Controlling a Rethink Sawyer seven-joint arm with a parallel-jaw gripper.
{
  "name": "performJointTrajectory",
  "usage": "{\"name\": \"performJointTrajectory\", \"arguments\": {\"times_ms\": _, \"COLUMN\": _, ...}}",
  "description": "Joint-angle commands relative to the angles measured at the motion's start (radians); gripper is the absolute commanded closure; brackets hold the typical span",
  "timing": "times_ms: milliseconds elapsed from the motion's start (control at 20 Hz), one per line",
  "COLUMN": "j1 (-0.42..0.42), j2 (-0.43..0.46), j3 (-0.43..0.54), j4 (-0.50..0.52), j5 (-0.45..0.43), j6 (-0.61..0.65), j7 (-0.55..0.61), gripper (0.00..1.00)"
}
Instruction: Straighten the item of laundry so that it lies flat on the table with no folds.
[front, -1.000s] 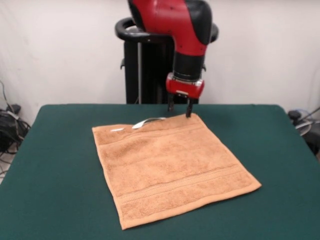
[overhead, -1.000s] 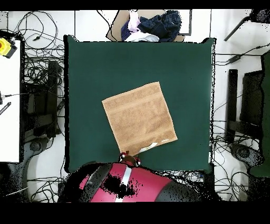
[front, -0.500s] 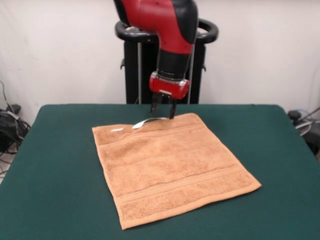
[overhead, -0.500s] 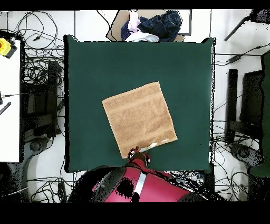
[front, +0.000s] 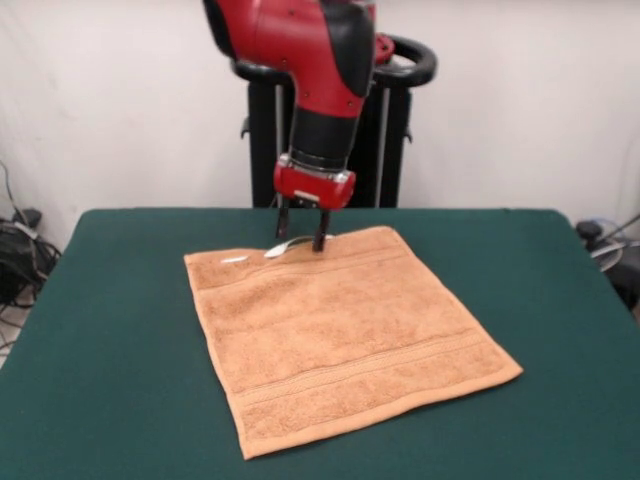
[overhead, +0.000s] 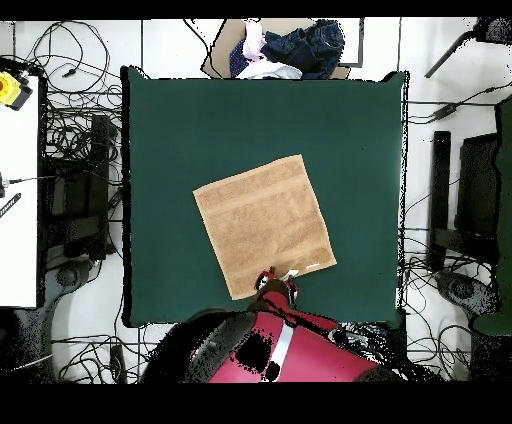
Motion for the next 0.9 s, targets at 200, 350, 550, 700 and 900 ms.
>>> {"name": "performJointTrajectory", "arguments": {"times_ms": 200, "j1": -0.055, "j2": 0.193, "j3": 0.036, "j4": -0.230, "j5": -0.074, "j6": -0.047, "j7": 0.063, "gripper": 0.00}}
{"name": "performJointTrajectory", "arguments": {"times_ms": 350, "j1": -0.065, "j2": 0.267, "j3": 0.030, "j4": -0.269, "j5": -0.092, "j6": -0.089, "j7": 0.070, "gripper": 0.00}}
{"name": "performJointTrajectory", "arguments": {"times_ms": 550, "j1": -0.085, "j2": 0.345, "j3": 0.028, "j4": -0.326, "j5": -0.118, "j6": -0.124, "j7": 0.073, "gripper": 0.00}}
{"name": "performJointTrajectory", "arguments": {"times_ms": 700, "j1": -0.104, "j2": 0.390, "j3": 0.035, "j4": -0.365, "j5": -0.140, "j6": -0.137, "j7": 0.071, "gripper": 0.00}}
{"name": "performJointTrajectory", "arguments": {"times_ms": 900, "j1": -0.121, "j2": 0.424, "j3": 0.033, "j4": -0.388, "j5": -0.165, "j6": -0.155, "j7": 0.070, "gripper": 0.00}}
